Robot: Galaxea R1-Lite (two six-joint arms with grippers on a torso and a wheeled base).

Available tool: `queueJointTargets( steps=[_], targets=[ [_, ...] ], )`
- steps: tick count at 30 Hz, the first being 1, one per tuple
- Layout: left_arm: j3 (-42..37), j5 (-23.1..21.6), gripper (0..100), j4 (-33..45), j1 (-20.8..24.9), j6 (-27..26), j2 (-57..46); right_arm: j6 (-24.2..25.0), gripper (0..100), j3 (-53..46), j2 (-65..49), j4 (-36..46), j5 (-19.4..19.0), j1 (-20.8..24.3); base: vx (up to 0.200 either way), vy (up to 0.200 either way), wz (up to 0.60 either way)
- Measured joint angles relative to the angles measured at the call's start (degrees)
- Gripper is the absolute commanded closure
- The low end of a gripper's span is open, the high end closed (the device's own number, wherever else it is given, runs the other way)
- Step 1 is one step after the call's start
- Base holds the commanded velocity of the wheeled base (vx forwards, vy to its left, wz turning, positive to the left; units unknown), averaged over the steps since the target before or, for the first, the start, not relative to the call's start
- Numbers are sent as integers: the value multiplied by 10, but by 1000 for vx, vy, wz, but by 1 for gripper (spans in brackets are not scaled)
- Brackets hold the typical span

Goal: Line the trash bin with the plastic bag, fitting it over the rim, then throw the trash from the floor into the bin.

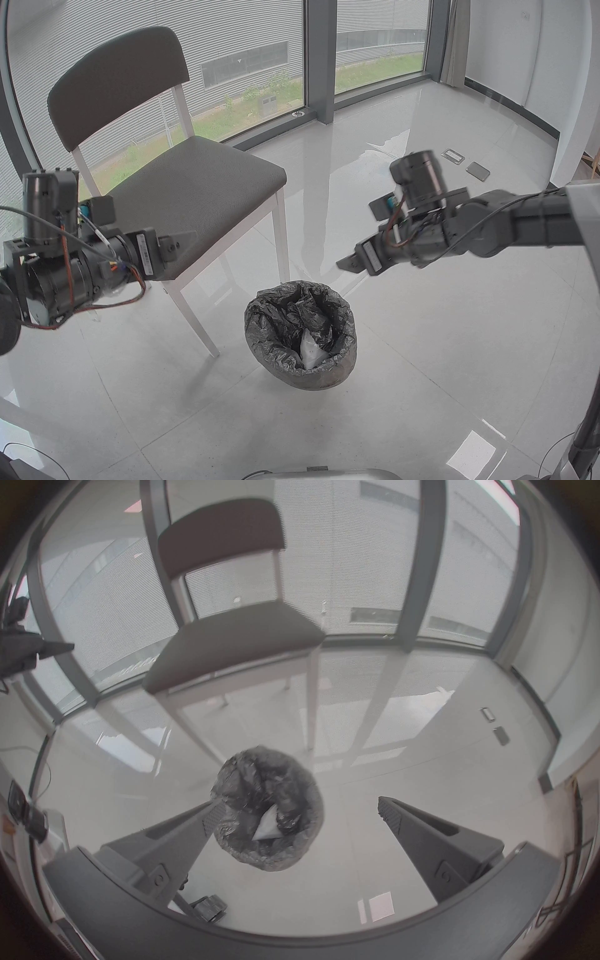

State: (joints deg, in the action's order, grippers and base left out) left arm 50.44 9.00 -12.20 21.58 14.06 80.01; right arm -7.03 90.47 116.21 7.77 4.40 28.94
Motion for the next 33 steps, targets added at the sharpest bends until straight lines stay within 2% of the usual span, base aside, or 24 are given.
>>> queueJointTargets(
  steps=[5,10,16,18,28,33],
  targets=[
    [41,23,0,72,-29,-30,-45,8,0,-53,-129,33,41,-23,0,0,0],
    [81,38,0,181,-46,-45,-111,10,0,-105,-266,95,86,-38,0,0,0],
    [116,49,0,306,-58,-55,-199,4,0,-155,-424,189,127,-53,0,0,0],
    [128,54,0,371,-66,-58,-247,1,0,-173,-502,250,142,-68,0,0,0],
    [158,65,0,606,-111,-64,-433,0,0,-226,-778,478,170,-153,0,0,0],
    [150,69,0,706,-136,-67,-557,40,0,-287,-925,547,156,-200,0,0,0]
  ],
)
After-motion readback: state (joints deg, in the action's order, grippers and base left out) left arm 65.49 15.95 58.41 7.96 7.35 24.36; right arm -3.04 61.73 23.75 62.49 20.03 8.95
